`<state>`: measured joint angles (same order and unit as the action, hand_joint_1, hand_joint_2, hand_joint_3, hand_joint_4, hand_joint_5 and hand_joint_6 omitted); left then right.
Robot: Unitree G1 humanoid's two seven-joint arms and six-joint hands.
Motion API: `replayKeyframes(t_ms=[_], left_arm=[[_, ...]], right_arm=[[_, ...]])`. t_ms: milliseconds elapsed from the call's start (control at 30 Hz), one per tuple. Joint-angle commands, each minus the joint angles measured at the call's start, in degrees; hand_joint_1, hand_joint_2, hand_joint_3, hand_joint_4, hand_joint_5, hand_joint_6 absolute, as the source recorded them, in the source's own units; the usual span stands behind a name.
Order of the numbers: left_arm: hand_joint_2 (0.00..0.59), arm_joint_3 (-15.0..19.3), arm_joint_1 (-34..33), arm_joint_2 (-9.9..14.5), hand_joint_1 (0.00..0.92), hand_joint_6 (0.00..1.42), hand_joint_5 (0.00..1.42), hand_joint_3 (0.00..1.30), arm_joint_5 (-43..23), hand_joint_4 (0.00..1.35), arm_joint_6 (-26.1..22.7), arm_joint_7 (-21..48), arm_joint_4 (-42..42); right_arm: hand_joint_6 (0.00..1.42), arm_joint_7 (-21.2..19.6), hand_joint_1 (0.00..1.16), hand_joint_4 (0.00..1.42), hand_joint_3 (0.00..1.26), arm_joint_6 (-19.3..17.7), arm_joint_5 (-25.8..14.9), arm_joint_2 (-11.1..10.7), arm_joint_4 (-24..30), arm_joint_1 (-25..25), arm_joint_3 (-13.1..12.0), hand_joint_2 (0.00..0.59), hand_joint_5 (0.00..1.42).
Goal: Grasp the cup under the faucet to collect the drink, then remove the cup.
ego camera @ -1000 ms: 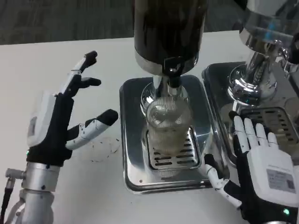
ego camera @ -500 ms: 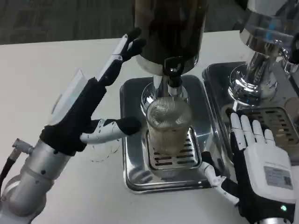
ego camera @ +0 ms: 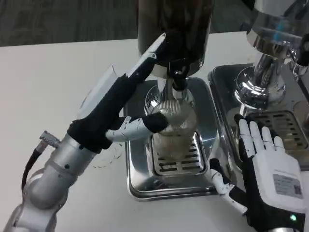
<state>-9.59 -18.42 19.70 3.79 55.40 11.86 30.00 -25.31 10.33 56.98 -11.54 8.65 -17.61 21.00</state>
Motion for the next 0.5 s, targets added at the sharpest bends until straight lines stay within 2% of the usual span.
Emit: replayKeyframes(t_ms=[33,500], left_arm=[[0.058,0.3,-1.5,-0.7,0.000,0.11,0.13,0.08,0.3,0.00,1.0,1.6,2.3],[0.091,0.7,1.5,-0.8,0.000,0.20,0.25,0.22,0.9,0.07,4.3,3.0,-0.7]], right_arm=[[0.00,-1.1,0.28,0.00,0.01,0.4,0.2,0.4,-0.4,-0.5,-0.2,0.422,0.00],[0.00,-1.0,0.29,0.00,0.01,0.0,-0.1,0.2,-1.0,-0.1,-0.1,0.416,0.00]])
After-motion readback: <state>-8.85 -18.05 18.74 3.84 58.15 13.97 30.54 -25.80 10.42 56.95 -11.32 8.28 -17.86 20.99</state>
